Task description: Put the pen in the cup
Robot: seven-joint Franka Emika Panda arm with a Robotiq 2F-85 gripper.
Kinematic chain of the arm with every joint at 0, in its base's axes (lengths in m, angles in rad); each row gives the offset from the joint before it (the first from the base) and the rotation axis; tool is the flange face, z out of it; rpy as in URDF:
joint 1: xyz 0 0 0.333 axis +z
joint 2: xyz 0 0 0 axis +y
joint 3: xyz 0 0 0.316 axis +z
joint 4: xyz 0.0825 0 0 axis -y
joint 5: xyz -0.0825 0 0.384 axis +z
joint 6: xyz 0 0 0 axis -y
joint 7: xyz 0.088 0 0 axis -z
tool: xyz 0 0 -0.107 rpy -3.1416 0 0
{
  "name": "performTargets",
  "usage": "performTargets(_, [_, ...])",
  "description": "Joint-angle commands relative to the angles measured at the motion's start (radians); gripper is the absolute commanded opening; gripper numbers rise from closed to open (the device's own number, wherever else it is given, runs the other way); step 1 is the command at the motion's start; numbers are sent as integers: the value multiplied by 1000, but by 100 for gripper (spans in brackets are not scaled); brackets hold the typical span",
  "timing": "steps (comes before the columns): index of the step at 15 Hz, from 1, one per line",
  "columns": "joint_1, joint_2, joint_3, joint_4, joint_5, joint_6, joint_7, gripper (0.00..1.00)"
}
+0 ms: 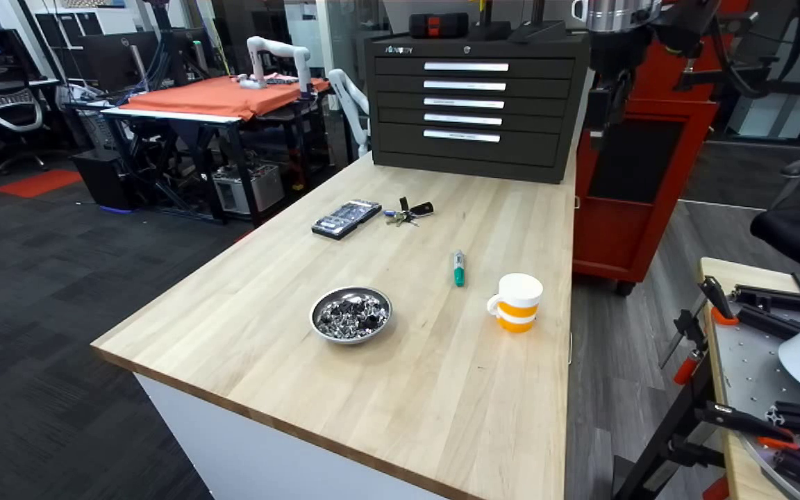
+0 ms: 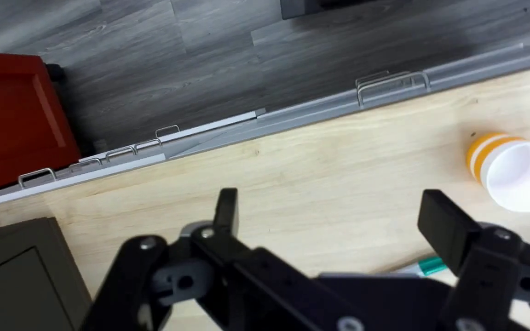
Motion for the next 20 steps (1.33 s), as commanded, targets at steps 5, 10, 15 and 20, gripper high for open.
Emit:
performTargets(5, [-15, 225, 8, 97, 30, 190, 383, 100])
performTargets(10, [-1, 346, -22, 165, 67, 256, 557, 100])
performTargets(15, [18, 453, -43, 228, 129, 353, 676, 100])
performTargets(20, [39, 561, -64, 283, 184, 466, 773, 100])
